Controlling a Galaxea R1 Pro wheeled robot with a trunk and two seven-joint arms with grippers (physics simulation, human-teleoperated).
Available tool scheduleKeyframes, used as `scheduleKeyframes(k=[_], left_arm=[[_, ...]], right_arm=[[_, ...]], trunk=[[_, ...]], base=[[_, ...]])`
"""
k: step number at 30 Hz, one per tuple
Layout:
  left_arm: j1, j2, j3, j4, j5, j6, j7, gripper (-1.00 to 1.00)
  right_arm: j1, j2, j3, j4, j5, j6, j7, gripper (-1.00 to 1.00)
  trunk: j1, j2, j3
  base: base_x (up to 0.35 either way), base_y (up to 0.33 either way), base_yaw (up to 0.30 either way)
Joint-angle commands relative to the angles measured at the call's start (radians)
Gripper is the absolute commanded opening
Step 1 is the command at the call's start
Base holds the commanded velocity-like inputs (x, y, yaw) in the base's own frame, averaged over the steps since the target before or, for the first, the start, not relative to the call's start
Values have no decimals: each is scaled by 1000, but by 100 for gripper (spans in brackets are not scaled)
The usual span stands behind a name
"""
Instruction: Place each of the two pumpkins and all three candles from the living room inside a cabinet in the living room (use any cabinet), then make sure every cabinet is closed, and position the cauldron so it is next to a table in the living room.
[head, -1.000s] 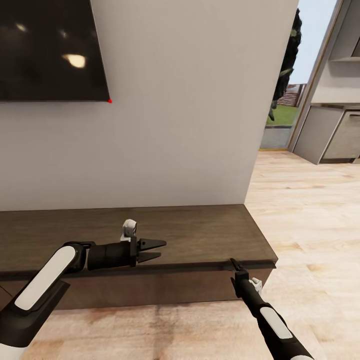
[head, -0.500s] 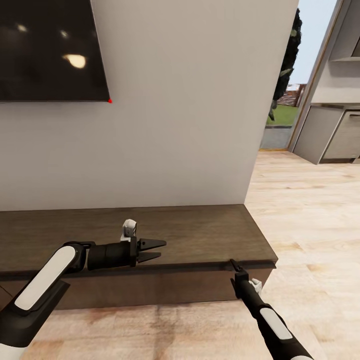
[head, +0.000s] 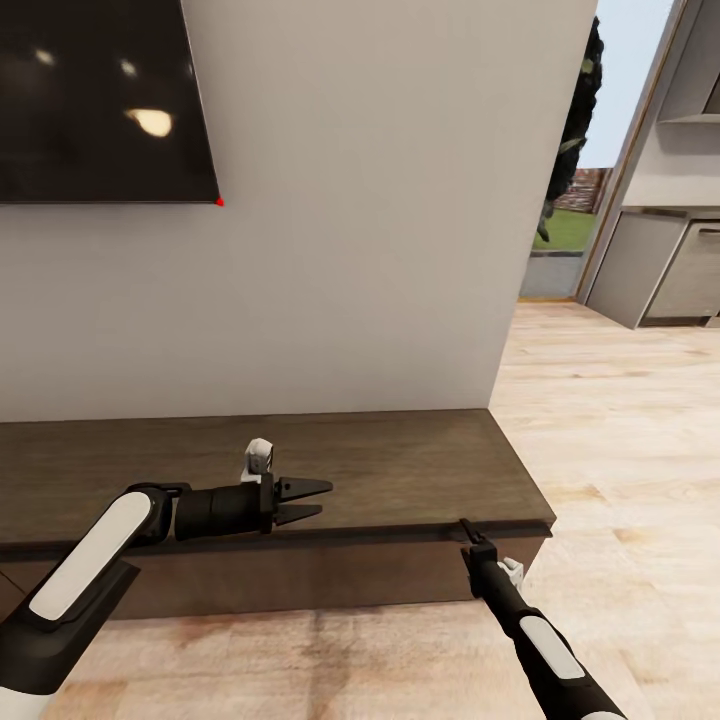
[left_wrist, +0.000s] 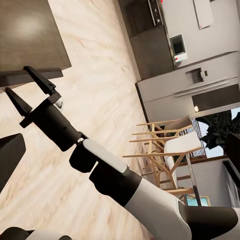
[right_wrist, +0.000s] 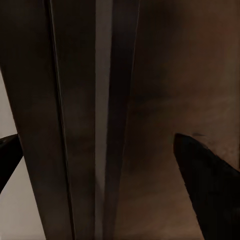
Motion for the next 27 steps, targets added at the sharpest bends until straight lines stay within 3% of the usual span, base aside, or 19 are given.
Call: scheduleKeyframes(k=[1,27], left_arm=[[-1,1,-1,0,3,1,2,100],[-1,1,-1,0,3,1,2,100]], right_arm=[[0,0,-3,2,-3,8,-1,-100],[0,0,-2,3,-3,8,-1,-100]], trunk=[[0,0,-1],[0,0,-1]], base=[[0,0,0],[-8,0,0]])
